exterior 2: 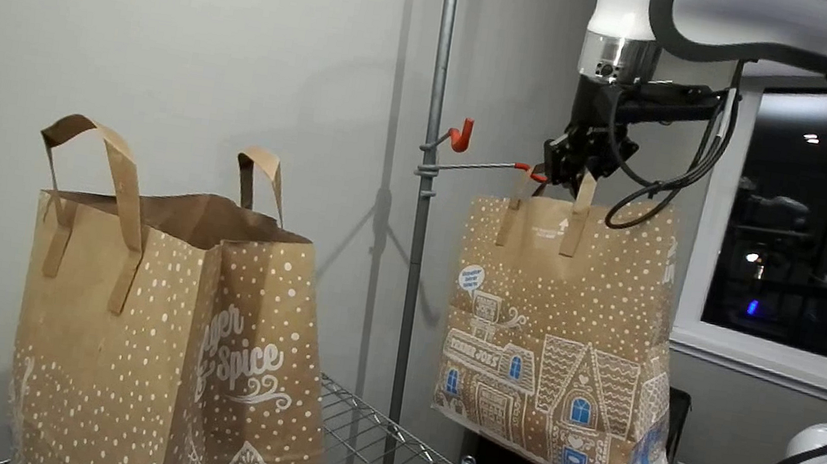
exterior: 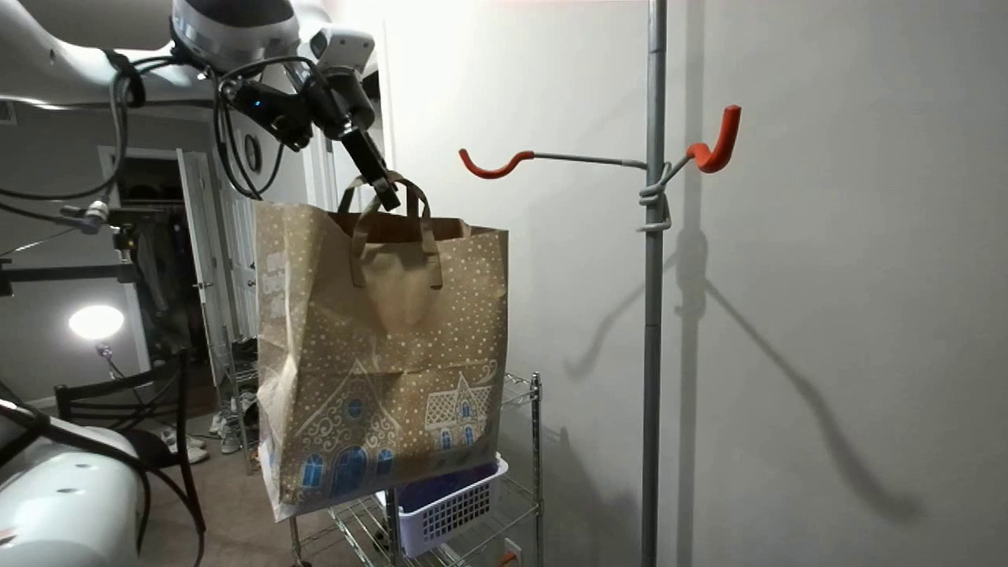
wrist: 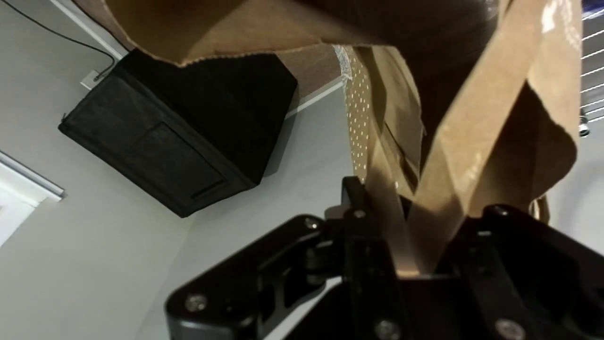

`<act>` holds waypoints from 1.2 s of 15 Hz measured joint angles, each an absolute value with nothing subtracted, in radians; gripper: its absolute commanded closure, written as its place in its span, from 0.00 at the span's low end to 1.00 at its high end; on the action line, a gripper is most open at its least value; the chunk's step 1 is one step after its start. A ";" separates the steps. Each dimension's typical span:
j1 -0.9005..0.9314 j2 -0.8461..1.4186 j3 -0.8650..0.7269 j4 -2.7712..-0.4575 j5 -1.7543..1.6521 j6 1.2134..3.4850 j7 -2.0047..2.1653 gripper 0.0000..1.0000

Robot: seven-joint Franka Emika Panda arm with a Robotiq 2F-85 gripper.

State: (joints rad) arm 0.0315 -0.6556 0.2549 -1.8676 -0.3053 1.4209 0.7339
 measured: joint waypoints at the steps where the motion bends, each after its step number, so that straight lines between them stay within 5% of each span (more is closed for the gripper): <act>1: 0.038 -0.662 0.270 -1.868 -0.295 1.421 0.734 0.95; 18: 0.053 -0.567 0.507 -1.796 -0.296 1.600 0.778 0.95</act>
State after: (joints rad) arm 0.0531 -0.5668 0.5072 -1.7963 -0.2961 1.5995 0.7781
